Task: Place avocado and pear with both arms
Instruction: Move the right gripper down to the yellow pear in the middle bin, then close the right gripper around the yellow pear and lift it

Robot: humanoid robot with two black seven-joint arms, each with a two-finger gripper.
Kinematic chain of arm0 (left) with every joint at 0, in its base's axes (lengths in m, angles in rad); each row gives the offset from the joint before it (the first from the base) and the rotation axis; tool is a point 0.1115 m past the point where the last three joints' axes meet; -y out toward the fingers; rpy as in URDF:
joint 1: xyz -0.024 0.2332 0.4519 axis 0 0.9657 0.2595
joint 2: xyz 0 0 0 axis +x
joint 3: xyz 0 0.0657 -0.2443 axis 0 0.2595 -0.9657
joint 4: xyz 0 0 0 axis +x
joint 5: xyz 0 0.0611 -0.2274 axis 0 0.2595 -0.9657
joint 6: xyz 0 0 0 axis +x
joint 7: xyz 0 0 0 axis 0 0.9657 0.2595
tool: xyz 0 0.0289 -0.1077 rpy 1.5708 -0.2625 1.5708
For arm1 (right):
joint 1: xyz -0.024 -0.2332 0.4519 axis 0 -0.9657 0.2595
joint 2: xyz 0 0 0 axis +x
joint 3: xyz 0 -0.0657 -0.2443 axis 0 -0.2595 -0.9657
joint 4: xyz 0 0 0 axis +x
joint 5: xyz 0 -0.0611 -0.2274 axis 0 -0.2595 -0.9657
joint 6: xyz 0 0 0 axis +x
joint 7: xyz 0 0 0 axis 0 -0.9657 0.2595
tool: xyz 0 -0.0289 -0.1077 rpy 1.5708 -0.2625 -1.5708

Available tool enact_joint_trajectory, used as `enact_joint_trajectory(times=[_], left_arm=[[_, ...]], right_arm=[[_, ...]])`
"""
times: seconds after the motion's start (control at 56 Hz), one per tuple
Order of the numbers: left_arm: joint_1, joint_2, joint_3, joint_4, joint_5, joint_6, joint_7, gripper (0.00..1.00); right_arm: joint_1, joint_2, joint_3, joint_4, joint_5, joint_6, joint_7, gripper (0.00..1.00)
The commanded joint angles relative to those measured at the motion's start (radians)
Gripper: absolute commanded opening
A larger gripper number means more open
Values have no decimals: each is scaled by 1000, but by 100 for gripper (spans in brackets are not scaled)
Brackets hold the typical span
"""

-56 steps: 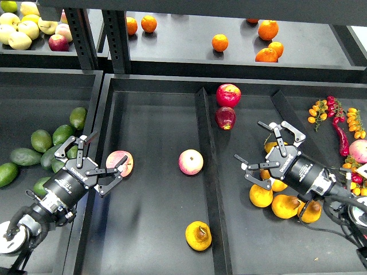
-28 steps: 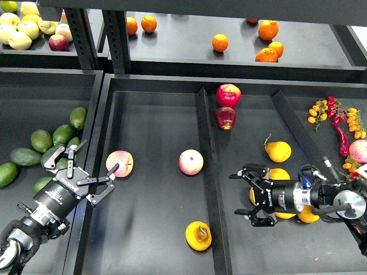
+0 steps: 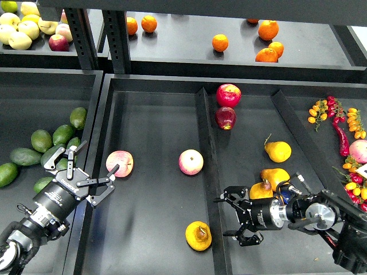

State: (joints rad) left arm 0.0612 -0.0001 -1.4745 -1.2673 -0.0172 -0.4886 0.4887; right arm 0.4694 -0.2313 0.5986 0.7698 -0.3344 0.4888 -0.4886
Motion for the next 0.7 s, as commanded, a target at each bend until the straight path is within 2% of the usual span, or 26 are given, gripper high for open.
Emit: enact_joint_trajectory(times=[0.0, 0.357, 0.679], left_arm=[[3, 0, 0, -1, 0, 0, 0, 99], [6, 0, 0, 0, 0, 0, 0, 99], [15, 0, -1, -1, -1, 0, 0, 99]], right_arm=[[0, 27, 0, -23, 0, 0, 0, 96], [-2, 79, 1, -72, 0, 0, 0, 86], [-12, 89, 1, -78, 1, 0, 0, 84]])
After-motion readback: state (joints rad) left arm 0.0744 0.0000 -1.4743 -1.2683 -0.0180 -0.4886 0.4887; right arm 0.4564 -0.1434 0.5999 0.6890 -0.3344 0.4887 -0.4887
